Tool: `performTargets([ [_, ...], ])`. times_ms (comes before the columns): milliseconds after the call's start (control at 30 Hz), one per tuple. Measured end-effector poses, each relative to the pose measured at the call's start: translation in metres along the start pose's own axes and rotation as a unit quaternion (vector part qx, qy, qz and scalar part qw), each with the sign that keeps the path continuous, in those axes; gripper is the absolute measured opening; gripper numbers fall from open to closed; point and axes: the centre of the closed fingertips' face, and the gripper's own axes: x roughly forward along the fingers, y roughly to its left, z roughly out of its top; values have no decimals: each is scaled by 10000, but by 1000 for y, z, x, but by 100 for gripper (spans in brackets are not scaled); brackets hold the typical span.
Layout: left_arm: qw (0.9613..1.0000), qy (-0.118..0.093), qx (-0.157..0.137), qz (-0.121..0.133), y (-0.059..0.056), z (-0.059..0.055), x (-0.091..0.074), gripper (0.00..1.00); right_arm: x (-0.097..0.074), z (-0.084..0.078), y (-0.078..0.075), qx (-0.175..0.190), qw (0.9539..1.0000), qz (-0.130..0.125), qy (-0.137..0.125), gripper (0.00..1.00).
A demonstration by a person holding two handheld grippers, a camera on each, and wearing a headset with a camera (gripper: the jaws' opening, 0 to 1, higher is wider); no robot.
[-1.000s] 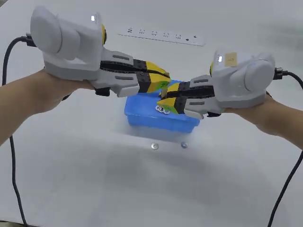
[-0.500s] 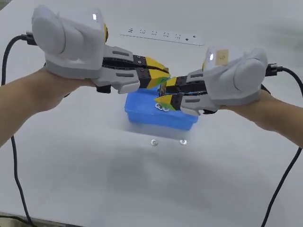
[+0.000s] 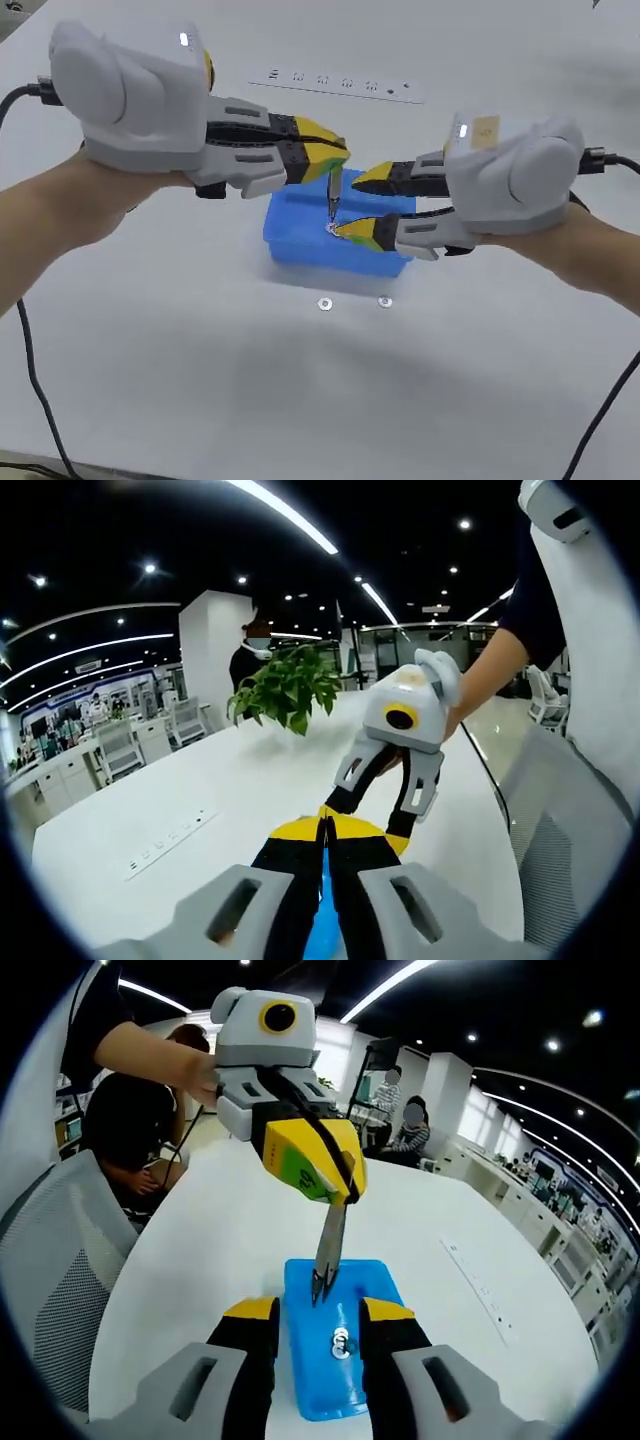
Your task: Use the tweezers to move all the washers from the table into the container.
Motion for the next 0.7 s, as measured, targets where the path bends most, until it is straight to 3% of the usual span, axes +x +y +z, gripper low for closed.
performTargets([
  [133,10000,-45,-13,-20,-14,-3,-2,5,-11,-6,0,89,9998,-200,-41,44],
  [367,9996,-250,-70,-91,-34,-4,-13,5,-21,-20,13,464,9988,-137,-59,56],
  [533,9996,-272,-122,11,-38,-16,-15,5,-28,-36,23,582,9981,-184,49,67],
  [700,9995,-226,-198,-91,-50,-27,-10,5,-38,-43,39,1131,9935,-140,-31,82],
])
